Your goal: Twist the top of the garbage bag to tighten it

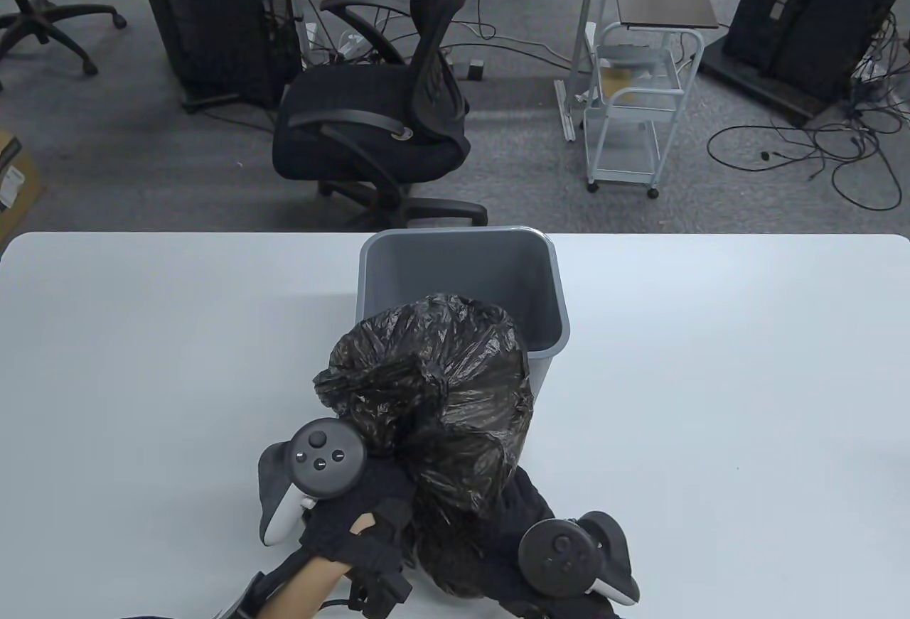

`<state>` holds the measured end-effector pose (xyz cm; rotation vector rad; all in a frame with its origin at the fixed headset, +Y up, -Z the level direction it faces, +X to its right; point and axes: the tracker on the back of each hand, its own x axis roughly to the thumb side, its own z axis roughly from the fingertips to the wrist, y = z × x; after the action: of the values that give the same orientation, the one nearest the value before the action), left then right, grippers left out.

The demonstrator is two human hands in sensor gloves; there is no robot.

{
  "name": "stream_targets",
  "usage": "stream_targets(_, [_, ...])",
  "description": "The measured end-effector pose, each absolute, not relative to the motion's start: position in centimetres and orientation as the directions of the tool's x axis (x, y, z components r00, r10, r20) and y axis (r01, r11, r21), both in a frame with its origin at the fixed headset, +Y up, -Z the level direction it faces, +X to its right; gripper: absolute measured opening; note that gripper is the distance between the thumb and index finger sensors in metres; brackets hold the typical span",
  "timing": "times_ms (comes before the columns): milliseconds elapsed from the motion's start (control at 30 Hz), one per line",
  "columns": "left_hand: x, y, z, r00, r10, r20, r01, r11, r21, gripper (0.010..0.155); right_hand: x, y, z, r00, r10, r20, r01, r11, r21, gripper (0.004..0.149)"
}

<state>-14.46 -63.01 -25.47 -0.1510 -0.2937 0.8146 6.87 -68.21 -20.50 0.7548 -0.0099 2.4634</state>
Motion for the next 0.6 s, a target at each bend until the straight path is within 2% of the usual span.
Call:
stream_targets(100, [-14.1, -62.6, -24.9, 0.621, 0.747, 0.237, -0.691, 0.665, -0.284, 0.052, 6.8, -68.3, -20.8, -0.749, 0.404, 0.525, -0.429, -0.900, 0.080, 0.102])
stream_targets(300, [-12.9, -62.4, -24.5, 0.461, 0.825, 0.326, -0.656, 0.565, -0.501, 0.053, 8.1, -68.4, -22.4, -0.719, 0.468, 0.514, -0.463, -0.874, 0.147, 0.080])
stream_targets(433, [-12.5, -62.8, -25.0, 0.395, 0.854, 0.340, -0.607, 0.520, -0.601, 0.053, 8.9, -69.1, -23.8, -0.658, 0.544, 0.520, -0.489, -0.834, 0.254, 0.068])
stream_targets(600, [-13.0, -63.6, -26.3, 0.322, 0.897, 0.303, -0.618, 0.442, -0.650, 0.053, 11.0, -70.7, -26.0, -0.740, 0.599, 0.306, -0.552, -0.801, 0.234, 0.071])
